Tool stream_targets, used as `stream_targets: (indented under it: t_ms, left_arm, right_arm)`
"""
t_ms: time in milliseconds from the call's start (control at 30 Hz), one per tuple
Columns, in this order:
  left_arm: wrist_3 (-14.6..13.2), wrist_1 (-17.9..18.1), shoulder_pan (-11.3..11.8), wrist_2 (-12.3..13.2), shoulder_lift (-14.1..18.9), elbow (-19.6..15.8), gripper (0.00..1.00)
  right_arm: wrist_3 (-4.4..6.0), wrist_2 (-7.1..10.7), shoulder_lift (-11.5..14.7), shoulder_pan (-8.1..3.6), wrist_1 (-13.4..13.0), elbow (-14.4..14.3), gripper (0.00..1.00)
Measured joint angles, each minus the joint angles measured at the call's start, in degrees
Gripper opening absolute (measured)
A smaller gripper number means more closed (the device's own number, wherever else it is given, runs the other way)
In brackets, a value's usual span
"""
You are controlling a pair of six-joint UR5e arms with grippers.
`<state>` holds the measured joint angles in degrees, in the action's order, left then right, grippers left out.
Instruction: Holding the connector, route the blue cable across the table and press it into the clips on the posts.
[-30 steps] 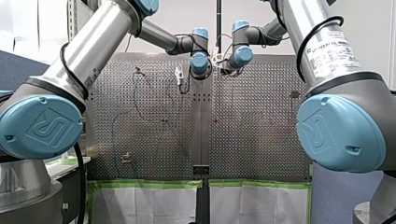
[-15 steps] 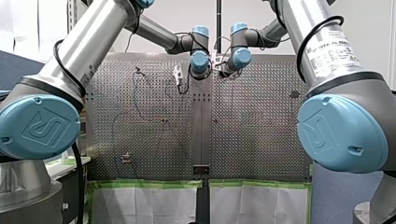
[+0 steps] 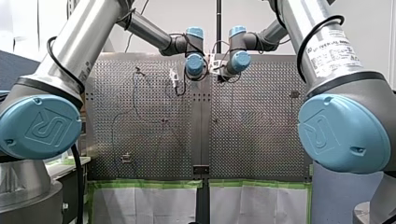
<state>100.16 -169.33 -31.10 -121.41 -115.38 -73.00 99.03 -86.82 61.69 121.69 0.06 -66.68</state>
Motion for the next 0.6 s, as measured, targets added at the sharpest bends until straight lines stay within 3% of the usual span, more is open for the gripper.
stream_targets:
  t_ms: [267, 600]
  left_arm:
    - [1.7, 4.3, 1.5, 0.7, -0.1, -4.2, 0.00]
    - [1.4, 9.9, 1.3, 2.0, -0.1, -9.9, 0.00]
  right_arm:
    - [0.00, 0.04, 0.1, 0.66, 0.5, -0.2, 0.00]
    - [-0.23, -0.23, 0.2, 1.04, 0.6, -3.0, 0.00]
